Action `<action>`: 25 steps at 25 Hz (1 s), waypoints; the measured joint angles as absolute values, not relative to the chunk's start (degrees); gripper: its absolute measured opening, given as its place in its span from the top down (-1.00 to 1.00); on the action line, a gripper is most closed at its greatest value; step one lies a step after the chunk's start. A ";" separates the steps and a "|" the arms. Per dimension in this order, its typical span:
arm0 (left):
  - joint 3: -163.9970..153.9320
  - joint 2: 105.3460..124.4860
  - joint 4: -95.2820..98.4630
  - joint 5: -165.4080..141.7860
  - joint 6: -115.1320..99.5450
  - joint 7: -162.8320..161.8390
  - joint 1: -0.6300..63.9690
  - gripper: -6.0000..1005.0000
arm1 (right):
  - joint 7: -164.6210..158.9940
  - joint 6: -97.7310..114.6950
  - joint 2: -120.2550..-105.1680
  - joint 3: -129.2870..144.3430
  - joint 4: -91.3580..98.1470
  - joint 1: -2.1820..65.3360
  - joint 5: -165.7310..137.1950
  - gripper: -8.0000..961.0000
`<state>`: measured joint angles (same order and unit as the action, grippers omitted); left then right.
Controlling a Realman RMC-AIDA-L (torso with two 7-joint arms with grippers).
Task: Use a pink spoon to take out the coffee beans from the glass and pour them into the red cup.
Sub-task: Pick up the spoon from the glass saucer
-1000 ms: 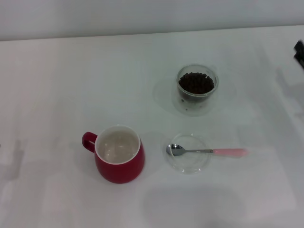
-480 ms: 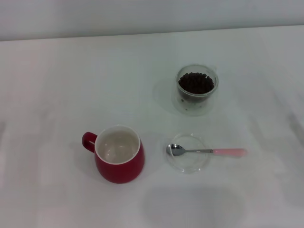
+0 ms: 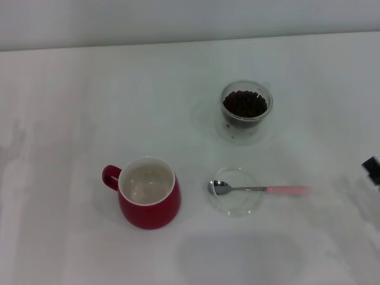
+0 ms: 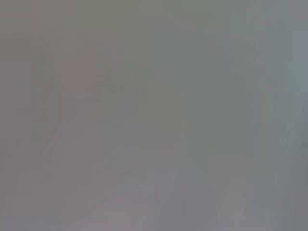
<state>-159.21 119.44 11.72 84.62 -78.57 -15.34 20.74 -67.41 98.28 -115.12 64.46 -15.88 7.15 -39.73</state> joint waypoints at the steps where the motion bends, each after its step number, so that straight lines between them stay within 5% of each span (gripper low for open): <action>1: -159.21 119.44 11.72 84.62 -78.57 -15.34 20.74 -0.78 | -67.80 97.93 -115.14 64.20 -16.32 7.35 -40.88 -0.74; 25: -159.61 119.44 12.16 84.37 -77.89 -15.38 20.39 -0.78 | -71.59 87.91 -115.39 58.66 -14.95 12.42 -58.79 -0.73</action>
